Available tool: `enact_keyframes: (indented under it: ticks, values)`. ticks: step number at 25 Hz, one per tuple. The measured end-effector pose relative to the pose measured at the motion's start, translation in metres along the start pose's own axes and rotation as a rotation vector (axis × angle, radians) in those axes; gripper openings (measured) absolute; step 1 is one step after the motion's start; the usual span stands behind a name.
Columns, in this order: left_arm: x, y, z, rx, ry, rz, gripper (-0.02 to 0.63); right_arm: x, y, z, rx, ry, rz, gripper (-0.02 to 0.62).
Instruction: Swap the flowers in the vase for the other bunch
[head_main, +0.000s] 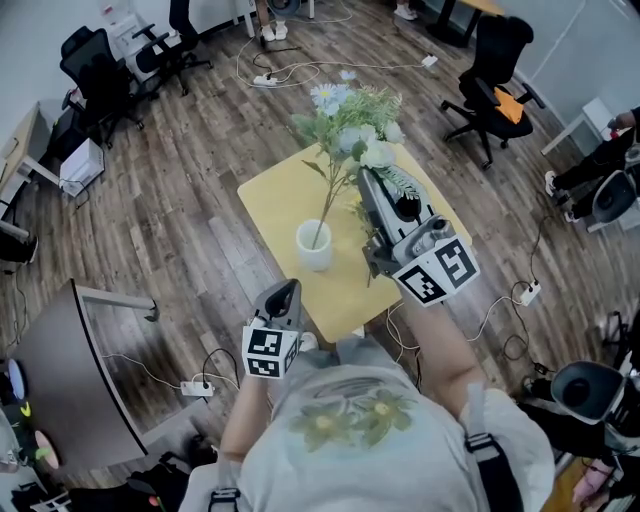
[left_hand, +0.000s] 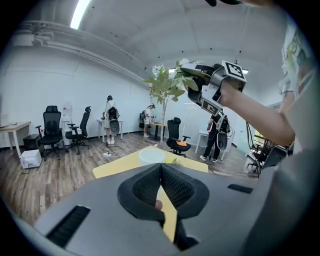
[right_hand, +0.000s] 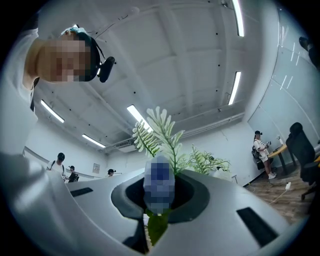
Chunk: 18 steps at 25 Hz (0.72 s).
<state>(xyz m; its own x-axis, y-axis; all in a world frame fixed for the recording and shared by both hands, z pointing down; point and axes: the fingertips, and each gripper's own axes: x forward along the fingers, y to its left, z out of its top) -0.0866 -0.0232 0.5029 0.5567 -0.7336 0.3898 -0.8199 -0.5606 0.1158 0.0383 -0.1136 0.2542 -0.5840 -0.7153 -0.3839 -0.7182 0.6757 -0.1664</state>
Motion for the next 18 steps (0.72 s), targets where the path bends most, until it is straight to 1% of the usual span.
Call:
enact_keyframes:
  ticks: [3, 8, 11, 15, 18]
  values:
    - [-0.001, -0.001, -0.002, 0.000, 0.002, -0.006, 0.015, -0.005, -0.006, 0.007, 0.004, -0.008, -0.022, 0.067]
    - [0.004, -0.004, -0.004, 0.003, 0.011, -0.020, 0.015, -0.023, -0.029, 0.010, 0.067, 0.015, -0.081, 0.069]
    - [0.008, -0.006, -0.004, 0.006, 0.014, -0.034, 0.015, -0.040, -0.042, 0.006, 0.087, 0.045, -0.114, 0.069]
    - [0.015, -0.011, -0.002, 0.013, 0.017, -0.055, 0.015, -0.068, -0.065, -0.002, 0.121, 0.104, -0.178, 0.069]
    - [0.020, -0.018, -0.002, 0.021, 0.020, -0.070, 0.015, -0.094, -0.080, -0.015, 0.183, 0.152, -0.216, 0.069]
